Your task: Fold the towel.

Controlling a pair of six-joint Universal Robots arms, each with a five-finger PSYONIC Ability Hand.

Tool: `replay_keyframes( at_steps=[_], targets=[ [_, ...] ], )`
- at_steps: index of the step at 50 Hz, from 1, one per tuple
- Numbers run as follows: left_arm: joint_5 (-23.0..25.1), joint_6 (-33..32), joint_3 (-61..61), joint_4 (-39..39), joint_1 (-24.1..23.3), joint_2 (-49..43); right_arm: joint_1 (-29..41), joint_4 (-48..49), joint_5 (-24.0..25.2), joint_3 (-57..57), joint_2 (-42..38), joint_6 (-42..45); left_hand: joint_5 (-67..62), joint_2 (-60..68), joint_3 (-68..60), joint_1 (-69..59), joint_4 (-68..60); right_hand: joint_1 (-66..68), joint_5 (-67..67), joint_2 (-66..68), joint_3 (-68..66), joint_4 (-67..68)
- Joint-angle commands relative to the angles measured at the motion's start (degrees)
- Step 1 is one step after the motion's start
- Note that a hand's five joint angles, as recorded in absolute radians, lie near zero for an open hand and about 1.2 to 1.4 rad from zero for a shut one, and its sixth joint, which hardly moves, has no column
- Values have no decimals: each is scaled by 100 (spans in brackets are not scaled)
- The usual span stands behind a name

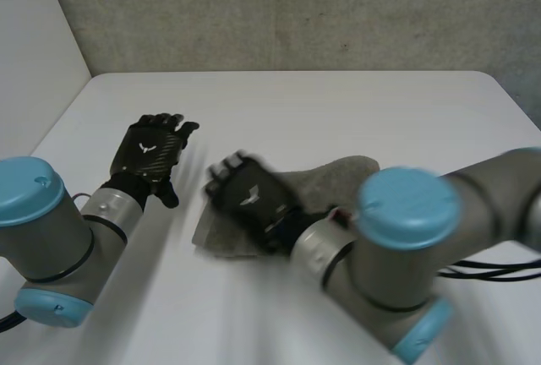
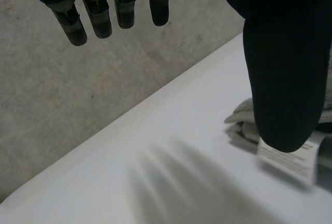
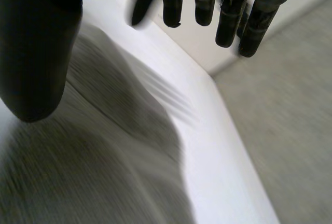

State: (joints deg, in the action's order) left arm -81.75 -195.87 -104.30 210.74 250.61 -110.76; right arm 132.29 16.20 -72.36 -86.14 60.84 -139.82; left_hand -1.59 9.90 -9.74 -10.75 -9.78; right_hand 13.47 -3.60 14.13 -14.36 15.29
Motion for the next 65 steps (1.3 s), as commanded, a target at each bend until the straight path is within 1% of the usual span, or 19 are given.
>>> replay_keyframes(
  at_steps=[1, 6, 15, 17, 19, 20, 21, 24, 31, 36, 41, 49, 55, 57, 58, 59, 60, 61, 65],
  targets=[
    [1, -4, 85, -7, -389, 98, -925, -12, -498, -905, 1070, -581, 137, 31, -48, 54, -44, -347, 360, -413, 436, -529],
    [-17, -22, 260, -7, -731, 2, -1986, -21, -420, -1808, 1334, -1169, 54, 115, -132, -30, -127, -347, 360, -413, 436, -529],
    [-43, -39, 551, -68, -1014, -630, -2533, 41, -120, -2320, 859, -1232, 20, 149, -166, -64, -161, 1360, -1347, 1295, -1272, 1178],
    [-43, -39, 551, -77, -1014, -666, -2595, 50, -103, -2293, 736, -1223, 20, 149, -166, -64, -161, 2336, -2323, 2270, -2247, 2153],
    [-43, -39, 551, -77, -1014, -675, -2647, 67, -138, -2188, 596, -1240, 20, 149, -166, -64, -161, 5465, -5453, 5400, -5377, 5283],
    [-43, -31, 551, -77, -1014, -666, -2647, 67, -138, -2188, 596, -1240, 20, 149, -166, -64, -161, 5481, -5469, 5416, -5393, 5299],
    [-52, -22, 542, -86, -1005, -614, -2656, 67, -182, -2083, 552, -1240, 20, 149, -166, -64, -161, 6641, -6628, 6576, -6553, 6459],
    [-61, -22, 533, -86, -1005, -552, -2647, 58, -313, -1820, 578, -1223, 20, 149, -166, -64, -161, 6653, -6640, 6587, -6564, 6471],
    [-359, -4, 498, -95, -996, -34, -2340, 32, -903, -1001, 833, -933, 137, 31, -48, 54, -44, 6653, -6640, 6587, -6564, 6471],
    [-544, 22, 507, -95, -961, 299, -1100, -82, -955, -193, 640, -414, 137, 31, -48, 54, -44, 6653, -6640, 6587, -6564, 6471],
    [-702, 57, 498, -95, -908, 563, 259, -634, -719, 799, -298, 726, 137, 31, -48, 54, -44, 6653, -6640, 6587, -6564, 6471],
    [-852, 232, 314, -86, -575, 907, 789, -1400, -278, 1161, -1241, 1203, 137, 31, -48, 54, -44, 6653, -6640, 6587, -6564, 6471],
    [-834, 496, 235, -77, -522, 925, 737, -1401, -243, 1134, -969, 948, 137, 31, -48, 54, -44, 6653, -6640, 6587, -6564, 6471],
    [-825, 532, 261, -77, -513, 925, 667, -1174, -217, 977, -470, 310, 137, 31, -48, 54, -44, 3299, -3286, 3234, -3211, 3117],
    [-825, 567, 304, -77, -513, 916, 666, -1172, -217, 976, -468, 306, 137, 31, -48, 54, -44, 3278, -3265, 3212, -3190, 3096],
    [-825, 567, 305, -77, -513, 916, 553, -981, -226, 828, -198, -111, 137, 31, -48, 54, -44, 1396, -1383, 1330, -1308, 1214],
    [-825, 576, 340, -77, -513, 881, 552, -979, -226, 827, -195, -115, 137, 31, -48, 54, -44, 1377, -1365, 1312, -1289, 1195],
    [-817, 585, 384, -69, -521, 855, 421, -761, -235, 653, 92, -516, 137, 31, -48, 54, -44, -155, 168, -221, 244, -337],
    [-825, 593, 489, -68, -539, 819, 131, -224, -287, 195, 778, -1475, 137, 31, -48, 54, -44, -347, 360, -413, 436, -529]
  ],
)
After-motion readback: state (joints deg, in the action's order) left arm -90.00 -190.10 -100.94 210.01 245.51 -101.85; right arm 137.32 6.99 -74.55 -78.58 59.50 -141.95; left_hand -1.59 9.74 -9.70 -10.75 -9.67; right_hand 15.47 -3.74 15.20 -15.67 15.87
